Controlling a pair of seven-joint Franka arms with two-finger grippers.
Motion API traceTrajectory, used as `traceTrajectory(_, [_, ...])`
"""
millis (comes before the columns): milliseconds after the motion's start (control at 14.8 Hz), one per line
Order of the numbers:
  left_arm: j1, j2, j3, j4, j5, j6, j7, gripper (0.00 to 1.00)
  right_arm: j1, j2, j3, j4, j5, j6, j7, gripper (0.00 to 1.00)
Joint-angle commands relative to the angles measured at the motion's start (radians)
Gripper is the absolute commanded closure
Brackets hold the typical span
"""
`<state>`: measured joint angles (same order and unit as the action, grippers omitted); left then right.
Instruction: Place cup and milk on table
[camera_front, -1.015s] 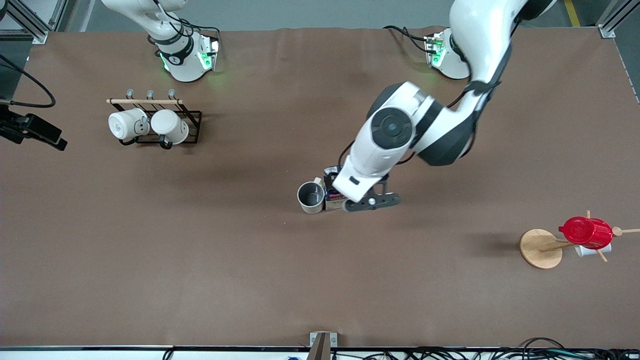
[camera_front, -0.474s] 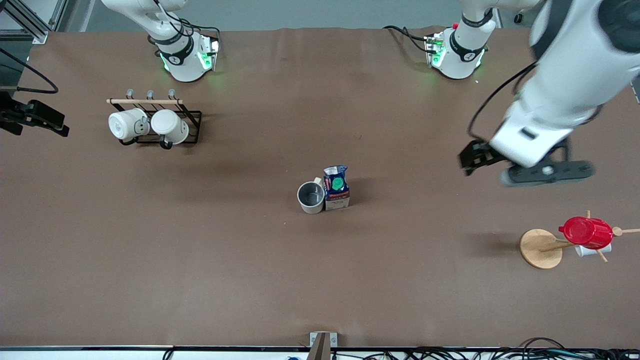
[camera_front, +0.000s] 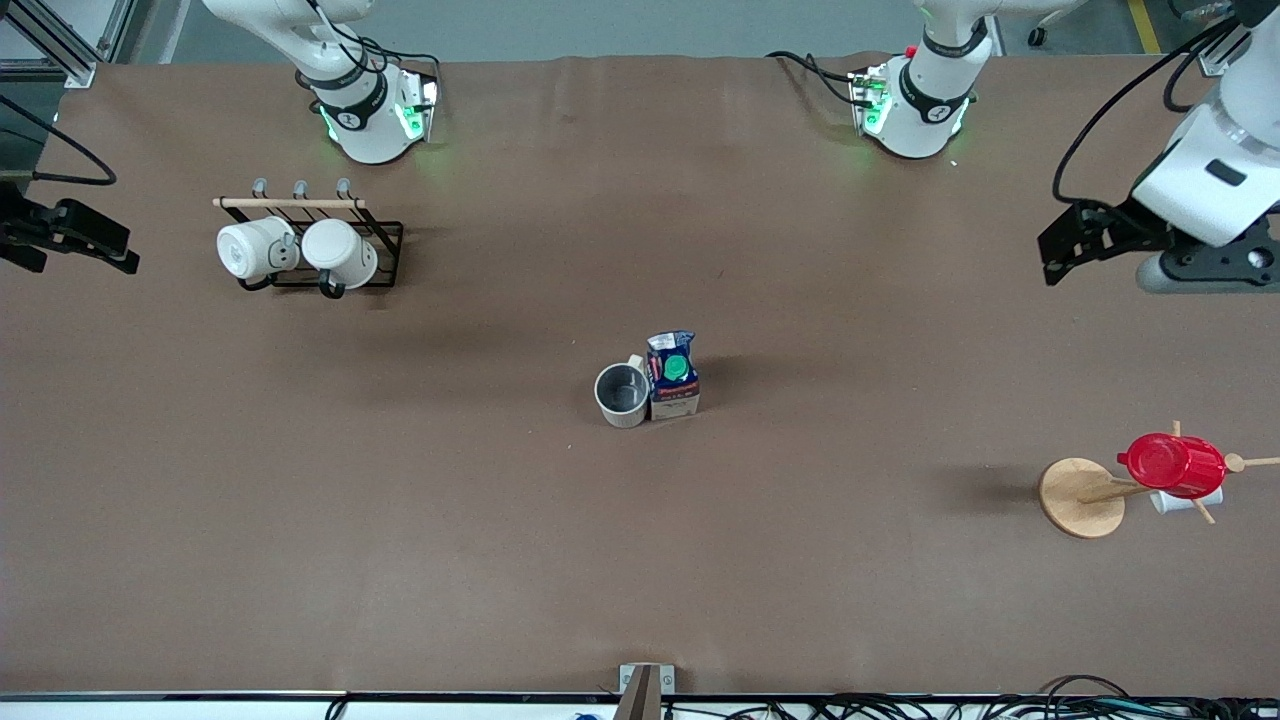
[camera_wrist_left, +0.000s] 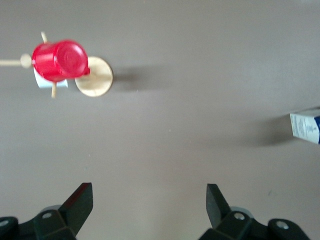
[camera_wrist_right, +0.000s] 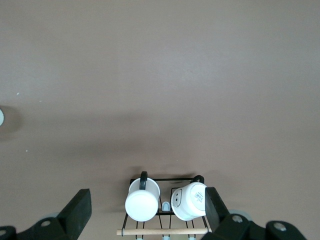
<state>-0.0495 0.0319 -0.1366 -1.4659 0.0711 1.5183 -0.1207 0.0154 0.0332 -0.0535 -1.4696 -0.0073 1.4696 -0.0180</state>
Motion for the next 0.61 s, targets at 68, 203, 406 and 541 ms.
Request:
traceTrajectory(68, [-0.047, -0.165, 0.068, -0.2, -0.056, 0.013, 0.019, 0.0, -0.003, -0.001, -0.003, 0.009, 0.018, 0.001, -0.016, 0.0])
traceTrajectory(203, [-0.049, -0.182, 0.072, -0.214, -0.057, 0.011, 0.019, 0.0, -0.002, -0.001, -0.011, 0.009, 0.02, 0.001, -0.016, 0.0])
traceTrajectory(406, [-0.064, -0.159, 0.094, -0.163, -0.053, -0.026, 0.026, 0.0, -0.002, -0.001, -0.017, 0.009, 0.021, 0.001, -0.016, 0.0])
traceTrajectory(541, [-0.069, -0.15, 0.103, -0.149, -0.05, -0.029, 0.018, 0.0, -0.002, -0.001, -0.017, 0.008, 0.021, 0.001, -0.016, 0.0])
